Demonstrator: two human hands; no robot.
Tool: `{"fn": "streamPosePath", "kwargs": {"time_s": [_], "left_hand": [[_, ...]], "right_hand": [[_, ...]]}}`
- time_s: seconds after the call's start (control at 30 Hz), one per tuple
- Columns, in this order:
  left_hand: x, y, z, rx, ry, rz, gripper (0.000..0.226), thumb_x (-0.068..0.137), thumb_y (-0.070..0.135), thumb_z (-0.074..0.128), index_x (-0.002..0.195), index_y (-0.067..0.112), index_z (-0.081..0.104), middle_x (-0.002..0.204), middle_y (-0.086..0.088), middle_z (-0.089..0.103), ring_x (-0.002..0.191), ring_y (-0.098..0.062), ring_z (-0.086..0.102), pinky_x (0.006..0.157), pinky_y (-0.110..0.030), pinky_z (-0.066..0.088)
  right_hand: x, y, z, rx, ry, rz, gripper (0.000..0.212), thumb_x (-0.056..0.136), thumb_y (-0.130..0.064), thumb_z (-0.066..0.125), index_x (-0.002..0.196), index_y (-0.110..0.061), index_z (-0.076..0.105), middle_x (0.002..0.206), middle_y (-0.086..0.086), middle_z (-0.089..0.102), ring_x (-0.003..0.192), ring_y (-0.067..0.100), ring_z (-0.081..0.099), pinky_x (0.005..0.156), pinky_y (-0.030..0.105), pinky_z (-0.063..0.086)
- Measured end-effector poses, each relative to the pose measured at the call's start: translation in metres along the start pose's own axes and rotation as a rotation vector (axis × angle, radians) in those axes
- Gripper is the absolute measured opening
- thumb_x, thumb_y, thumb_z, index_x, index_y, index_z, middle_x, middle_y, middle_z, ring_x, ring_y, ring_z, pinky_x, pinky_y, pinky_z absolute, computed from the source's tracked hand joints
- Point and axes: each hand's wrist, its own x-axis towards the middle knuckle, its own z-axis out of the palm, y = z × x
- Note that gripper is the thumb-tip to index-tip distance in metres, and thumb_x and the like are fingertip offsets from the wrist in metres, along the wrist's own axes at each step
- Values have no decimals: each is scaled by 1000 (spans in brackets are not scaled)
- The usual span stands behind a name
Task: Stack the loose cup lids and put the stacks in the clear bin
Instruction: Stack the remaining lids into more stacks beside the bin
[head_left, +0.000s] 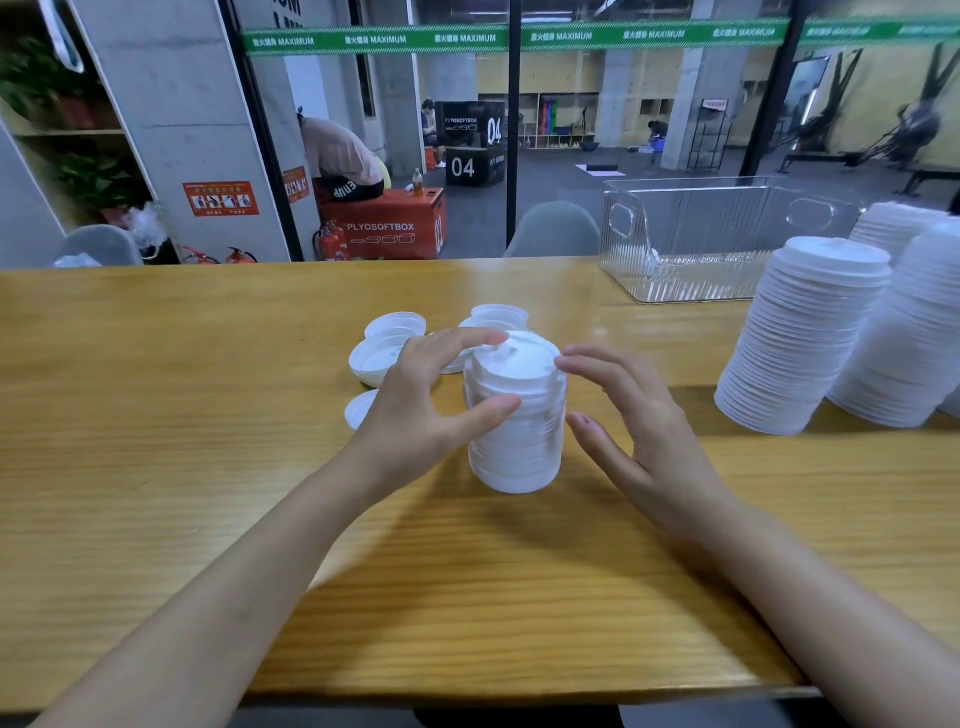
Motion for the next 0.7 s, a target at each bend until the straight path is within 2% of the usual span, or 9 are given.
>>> {"fn": "streamPosePath", "kwargs": {"time_s": [0.13, 0.27, 0.5, 0.63, 0.7], "left_hand": [[-2, -3, 0, 0, -10, -6, 50, 74, 47, 71, 121, 38, 58, 123, 34, 53, 125, 0, 43, 93, 1, 24], [-2, -5, 2, -4, -25, -2, 48, 77, 41, 70, 123, 36, 57, 122, 33, 53, 122, 0, 45, 93, 0, 26], [-3, -12, -11, 4, -8, -35, 65, 71, 60, 64, 131, 41, 50, 132, 23, 52, 125, 2, 43, 89, 3, 27], [-7, -28, -32, 127, 41, -58, 69, 69, 64, 63, 132, 38, 51, 131, 28, 51, 123, 2, 43, 93, 1, 26], [-13, -39, -42, 190, 51, -109, 67, 66, 68, 60, 127, 45, 48, 129, 34, 48, 124, -4, 42, 99, -7, 27]], "right_hand": [[0, -1, 0, 5, -19, 8, 39, 99, -36, 48, 131, -14, 57, 135, -1, 52, 124, 20, 50, 107, 21, 33], [0, -2, 0, 7, -22, 11, 38, 99, -34, 49, 129, -13, 58, 133, 0, 53, 123, 20, 51, 106, 21, 33], [-1, -1, 0, 31, -12, 11, 41, 99, -35, 49, 133, -12, 54, 135, -2, 52, 127, 14, 48, 106, 23, 35], [-1, 0, 1, 40, -11, 13, 42, 98, -35, 49, 134, -13, 53, 135, -2, 53, 128, 11, 47, 104, 23, 37], [-1, 1, 1, 43, -6, 8, 41, 98, -35, 49, 133, -13, 53, 135, -2, 53, 127, 11, 47, 104, 22, 36]]}}
